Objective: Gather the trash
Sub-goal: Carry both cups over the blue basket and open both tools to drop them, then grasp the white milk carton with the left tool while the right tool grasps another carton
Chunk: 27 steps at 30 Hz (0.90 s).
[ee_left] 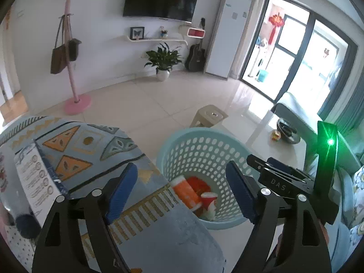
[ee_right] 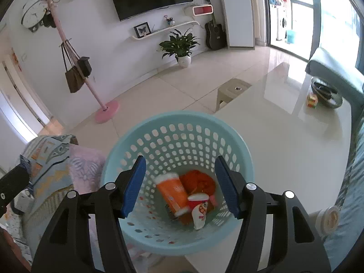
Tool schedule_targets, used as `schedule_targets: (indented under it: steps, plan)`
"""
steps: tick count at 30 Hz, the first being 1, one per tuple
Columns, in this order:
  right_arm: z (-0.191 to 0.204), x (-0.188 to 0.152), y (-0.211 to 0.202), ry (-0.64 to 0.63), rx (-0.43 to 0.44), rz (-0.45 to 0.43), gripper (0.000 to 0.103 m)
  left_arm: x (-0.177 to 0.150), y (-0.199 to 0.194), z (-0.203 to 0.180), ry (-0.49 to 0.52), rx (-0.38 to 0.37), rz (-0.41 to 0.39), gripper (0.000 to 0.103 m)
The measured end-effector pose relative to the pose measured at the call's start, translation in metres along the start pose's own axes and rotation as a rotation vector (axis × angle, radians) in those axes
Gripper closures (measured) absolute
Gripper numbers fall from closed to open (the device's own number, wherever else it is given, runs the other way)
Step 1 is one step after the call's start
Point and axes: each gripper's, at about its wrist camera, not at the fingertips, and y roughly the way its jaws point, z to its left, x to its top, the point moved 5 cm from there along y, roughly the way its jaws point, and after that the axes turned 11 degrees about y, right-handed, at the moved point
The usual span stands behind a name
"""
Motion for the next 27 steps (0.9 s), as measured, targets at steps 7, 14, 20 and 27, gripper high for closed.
schedule_targets:
  steps: [7, 14, 20, 27]
  plan:
    - [0.024, -0.001, -0.028, -0.055, 0.032, -0.036, 0.044, -0.002, -0.035, 0.005, -0.025, 0.012, -0.059, 0.025]
    - [0.071, -0.017, -0.077, -0.124, 0.132, -0.086, 0.044, -0.018, -0.101, 0.025, -0.049, 0.050, -0.156, 0.025]
    - [0.121, -0.044, -0.111, -0.196, 0.230, -0.098, 0.040, -0.043, -0.160, 0.060, -0.078, 0.113, -0.214, 0.025]
    - [0.173, -0.088, -0.128, -0.290, 0.312, -0.105, 0.040, -0.095, -0.205, 0.119, -0.169, 0.203, -0.205, 0.025]
